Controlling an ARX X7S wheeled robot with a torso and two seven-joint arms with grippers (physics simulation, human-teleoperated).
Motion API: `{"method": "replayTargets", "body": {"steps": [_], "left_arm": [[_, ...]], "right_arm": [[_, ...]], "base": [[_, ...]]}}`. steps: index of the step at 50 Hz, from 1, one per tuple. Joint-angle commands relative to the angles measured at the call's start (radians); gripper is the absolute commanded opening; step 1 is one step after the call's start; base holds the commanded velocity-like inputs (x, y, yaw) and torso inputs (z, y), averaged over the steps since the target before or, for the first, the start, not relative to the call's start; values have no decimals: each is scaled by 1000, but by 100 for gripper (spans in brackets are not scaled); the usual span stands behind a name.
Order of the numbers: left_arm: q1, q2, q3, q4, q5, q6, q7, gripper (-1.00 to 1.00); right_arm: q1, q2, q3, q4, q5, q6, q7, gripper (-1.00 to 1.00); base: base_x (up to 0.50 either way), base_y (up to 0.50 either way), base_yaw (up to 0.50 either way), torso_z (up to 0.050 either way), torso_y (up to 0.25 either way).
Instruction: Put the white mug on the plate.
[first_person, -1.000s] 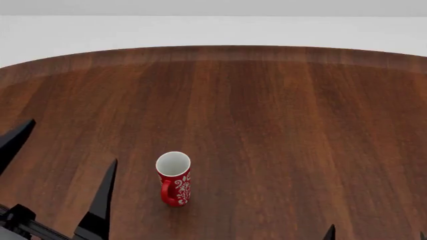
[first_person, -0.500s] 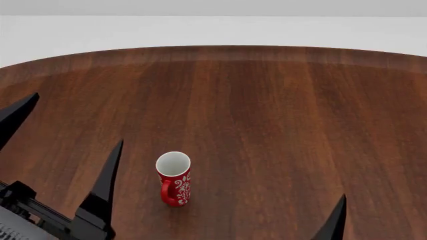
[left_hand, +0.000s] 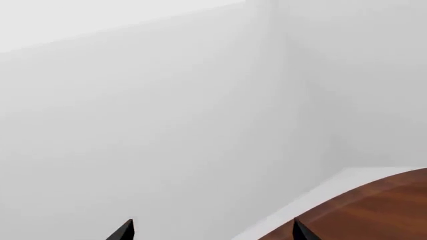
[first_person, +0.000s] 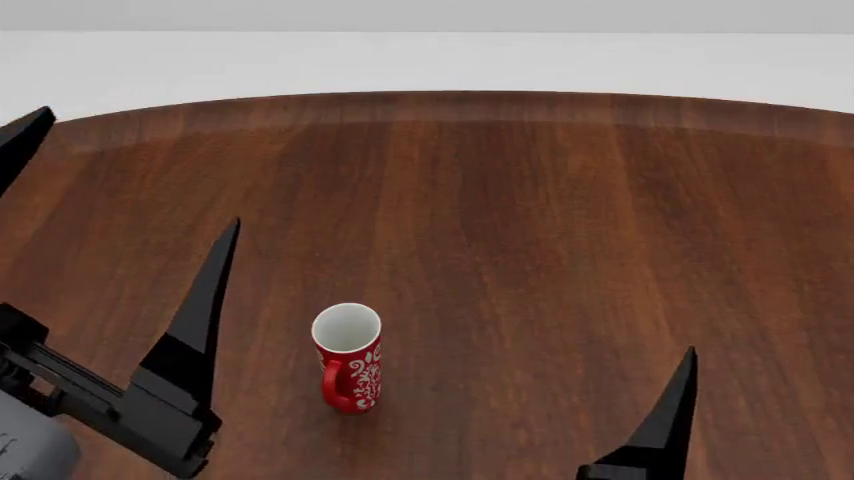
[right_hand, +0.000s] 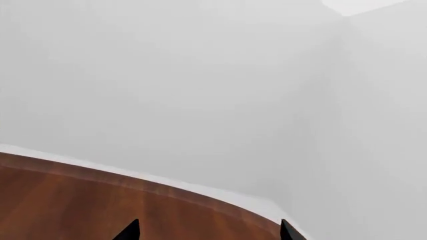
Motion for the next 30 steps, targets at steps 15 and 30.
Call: {"method": "replayTargets", "body": {"steps": [15, 30], "left_arm": [[-90, -31, -36, -85, -26, -3, 2, 100], [-109, -49, -63, -224, 2, 33, 23, 100]], "right_arm": [[331, 147, -317, 0, 89, -151, 83, 100], [433, 182, -374, 14, 122, -166, 78, 100]], "base": [[0, 0, 0, 0, 0], [0, 0, 0, 0, 0]]}}
